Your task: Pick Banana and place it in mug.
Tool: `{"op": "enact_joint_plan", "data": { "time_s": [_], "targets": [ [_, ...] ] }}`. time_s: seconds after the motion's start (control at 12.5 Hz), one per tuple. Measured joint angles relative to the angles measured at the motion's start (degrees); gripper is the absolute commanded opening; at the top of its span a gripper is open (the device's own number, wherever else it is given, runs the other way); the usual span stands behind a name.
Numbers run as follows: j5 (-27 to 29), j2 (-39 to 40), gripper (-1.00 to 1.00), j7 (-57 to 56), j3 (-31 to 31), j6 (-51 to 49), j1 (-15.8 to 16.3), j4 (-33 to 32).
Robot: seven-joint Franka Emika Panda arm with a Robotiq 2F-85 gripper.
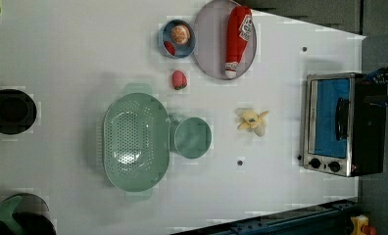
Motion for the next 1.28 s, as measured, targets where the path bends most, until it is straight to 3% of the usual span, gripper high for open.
{"op": "enact_joint_plan", "data": {
  "time_s": [0.24, 0.56, 0.88, 1.28],
  "targets": [
    [0.9, -11.4, 1.00, 0.0, -1.4, -8.2, -0.8, -9.2],
    [-0.5, -17.4, 1.00, -0.2, -2.4, -4.1, -3.1, -11.6],
    [0.1, -10.0, 1.00, -3.1, -3.2, 9.8, -1.2, -19.6],
    [1.0, 9.4, 1.00, -17.9, 0.2, 31.4, -0.8, -34.4]
  ]
}}
